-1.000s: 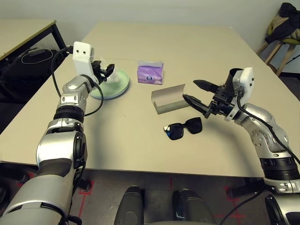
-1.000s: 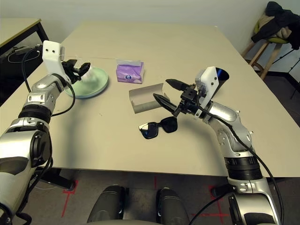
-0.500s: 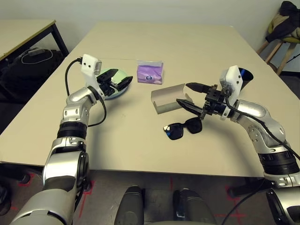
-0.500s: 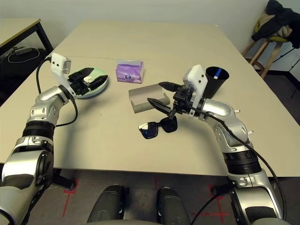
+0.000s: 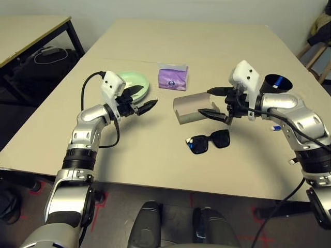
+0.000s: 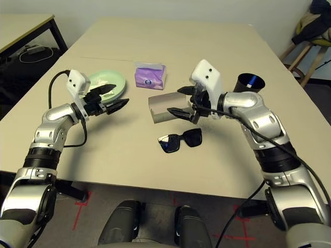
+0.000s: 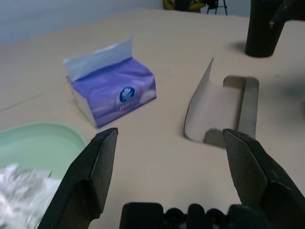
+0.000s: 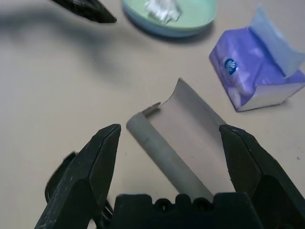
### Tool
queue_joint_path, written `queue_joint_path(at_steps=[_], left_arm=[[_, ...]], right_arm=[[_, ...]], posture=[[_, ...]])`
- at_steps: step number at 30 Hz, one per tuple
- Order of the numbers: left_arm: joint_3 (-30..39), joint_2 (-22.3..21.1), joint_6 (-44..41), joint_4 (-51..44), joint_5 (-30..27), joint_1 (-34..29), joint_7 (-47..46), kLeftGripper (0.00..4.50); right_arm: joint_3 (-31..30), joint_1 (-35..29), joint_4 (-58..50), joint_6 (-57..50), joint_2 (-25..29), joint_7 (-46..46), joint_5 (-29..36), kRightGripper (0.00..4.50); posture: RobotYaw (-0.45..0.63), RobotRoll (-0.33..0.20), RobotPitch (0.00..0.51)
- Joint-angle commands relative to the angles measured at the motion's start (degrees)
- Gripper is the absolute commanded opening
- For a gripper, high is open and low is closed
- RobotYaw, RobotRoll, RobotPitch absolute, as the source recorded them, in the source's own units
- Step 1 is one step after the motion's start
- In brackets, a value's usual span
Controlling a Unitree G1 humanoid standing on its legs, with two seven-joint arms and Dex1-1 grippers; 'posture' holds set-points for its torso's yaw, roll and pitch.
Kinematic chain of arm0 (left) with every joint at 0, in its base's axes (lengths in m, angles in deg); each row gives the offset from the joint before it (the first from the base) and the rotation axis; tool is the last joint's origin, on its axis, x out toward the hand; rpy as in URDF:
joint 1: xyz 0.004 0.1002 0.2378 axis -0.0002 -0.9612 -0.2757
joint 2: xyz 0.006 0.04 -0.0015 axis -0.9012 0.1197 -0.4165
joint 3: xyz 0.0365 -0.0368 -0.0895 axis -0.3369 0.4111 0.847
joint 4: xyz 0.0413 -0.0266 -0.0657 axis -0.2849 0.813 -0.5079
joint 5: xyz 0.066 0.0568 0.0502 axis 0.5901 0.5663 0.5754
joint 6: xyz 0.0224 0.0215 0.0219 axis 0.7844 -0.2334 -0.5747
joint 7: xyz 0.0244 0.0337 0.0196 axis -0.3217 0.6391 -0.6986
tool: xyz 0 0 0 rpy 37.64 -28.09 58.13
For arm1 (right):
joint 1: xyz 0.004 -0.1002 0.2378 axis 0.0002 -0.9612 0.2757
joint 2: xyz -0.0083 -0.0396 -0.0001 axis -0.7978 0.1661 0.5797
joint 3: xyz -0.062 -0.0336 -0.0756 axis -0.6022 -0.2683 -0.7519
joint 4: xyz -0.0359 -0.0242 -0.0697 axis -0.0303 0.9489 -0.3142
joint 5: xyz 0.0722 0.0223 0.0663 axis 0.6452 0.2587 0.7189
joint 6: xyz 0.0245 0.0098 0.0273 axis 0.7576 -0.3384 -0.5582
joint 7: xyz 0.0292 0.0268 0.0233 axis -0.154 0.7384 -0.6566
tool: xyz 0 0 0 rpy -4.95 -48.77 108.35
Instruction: Organize and tidy the items on the table.
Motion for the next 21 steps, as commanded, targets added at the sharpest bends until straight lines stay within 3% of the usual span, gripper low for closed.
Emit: queue_joint_path(at_steps=[1,9,21], left_arm=[[-1.62,-0.08,-0.68,-3.24,-1.85,-1.59,3.77,4.44],[-2.24,0.55,2.0,-4.94,-6.22,-3.25,12.91,4.44],[-6.09,-2.71,8.4,-0.07,-4.07,-4.12,23.77,4.44]], right_arm=[[-3.41,0.52,-1.62,0.56,2.54,-3.25,-2.86,4.5],[-5.46,4.58,-0.11,1.72,2.78,-6.36,-5.8,4.5],[-11.72,7.15,-6.75,-2.28,4.83,-11.2,-11.96,4.5]], posture=[[0.27,0.0,0.127],[0.23,0.0,0.148],[0.21,0.0,0.163]])
